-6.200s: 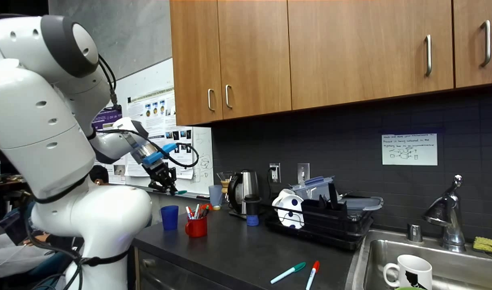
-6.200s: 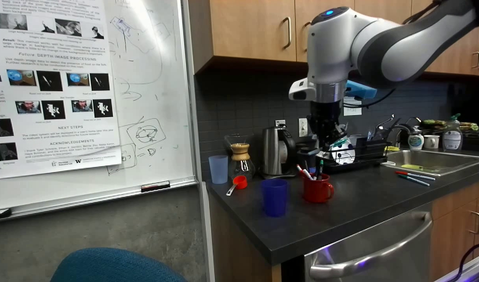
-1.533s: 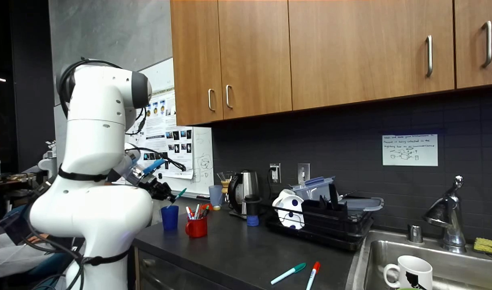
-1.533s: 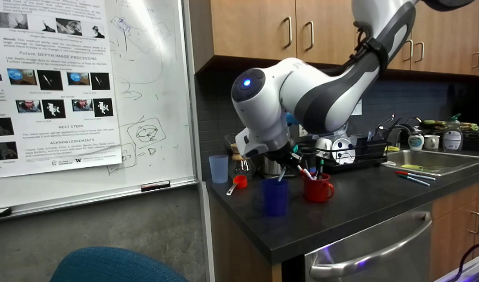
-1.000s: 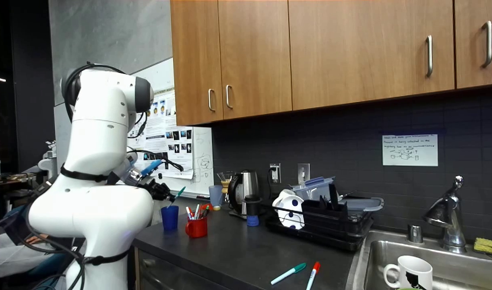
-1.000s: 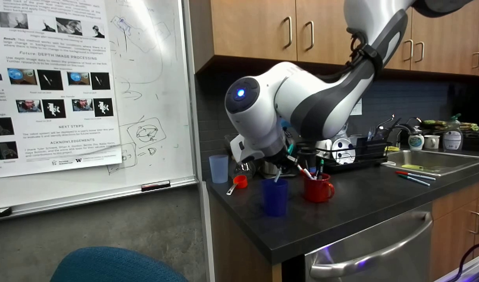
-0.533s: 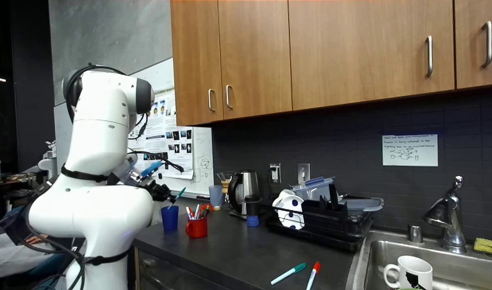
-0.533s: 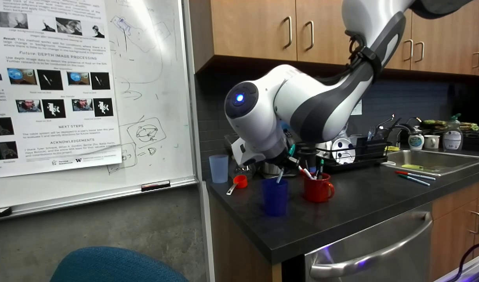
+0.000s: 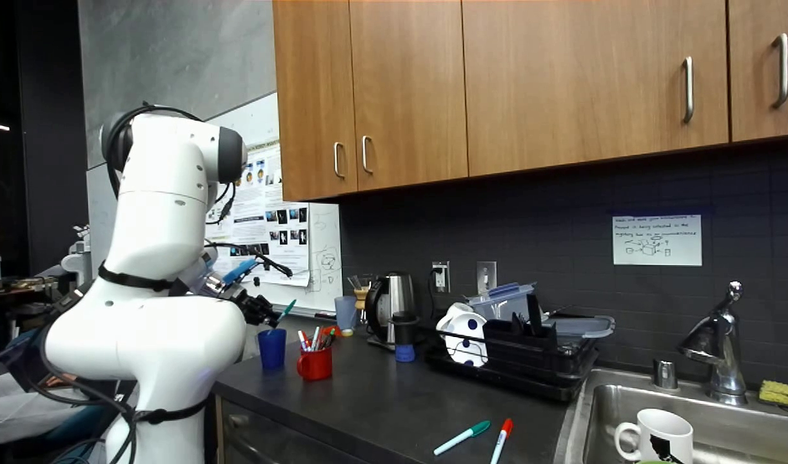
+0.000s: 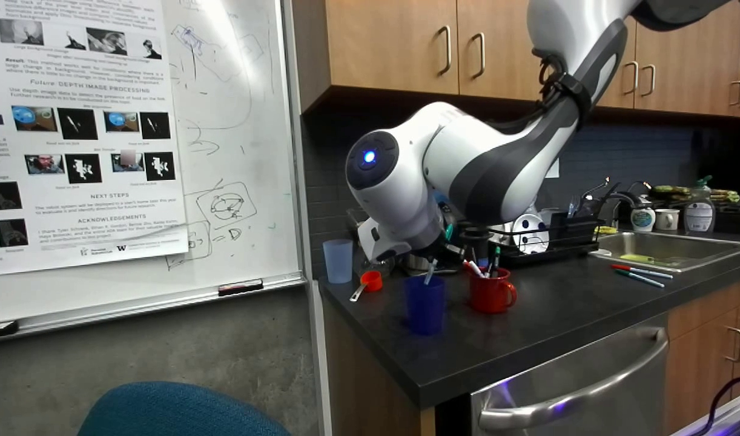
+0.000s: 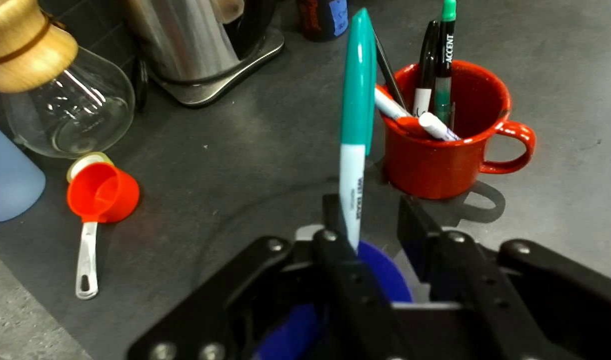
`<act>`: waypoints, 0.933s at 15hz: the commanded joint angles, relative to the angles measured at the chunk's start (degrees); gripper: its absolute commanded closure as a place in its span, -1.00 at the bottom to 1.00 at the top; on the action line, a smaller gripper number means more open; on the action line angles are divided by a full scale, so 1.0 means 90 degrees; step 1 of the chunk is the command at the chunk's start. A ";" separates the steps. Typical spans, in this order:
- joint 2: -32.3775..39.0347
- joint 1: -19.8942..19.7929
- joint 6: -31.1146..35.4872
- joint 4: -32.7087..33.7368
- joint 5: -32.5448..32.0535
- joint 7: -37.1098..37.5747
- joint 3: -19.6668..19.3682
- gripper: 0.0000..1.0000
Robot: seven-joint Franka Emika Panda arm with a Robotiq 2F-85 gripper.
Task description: Put one green pen in the blue cup.
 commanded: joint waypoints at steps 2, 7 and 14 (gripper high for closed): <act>0.0073 0.0050 -0.0203 0.0131 -0.0051 0.0096 0.0037 -0.45; 0.0036 0.0035 -0.0187 0.0097 -0.0002 0.0123 0.0044 -1.00; -0.0390 -0.0182 0.0921 0.0040 0.0832 -0.0233 0.0133 -1.00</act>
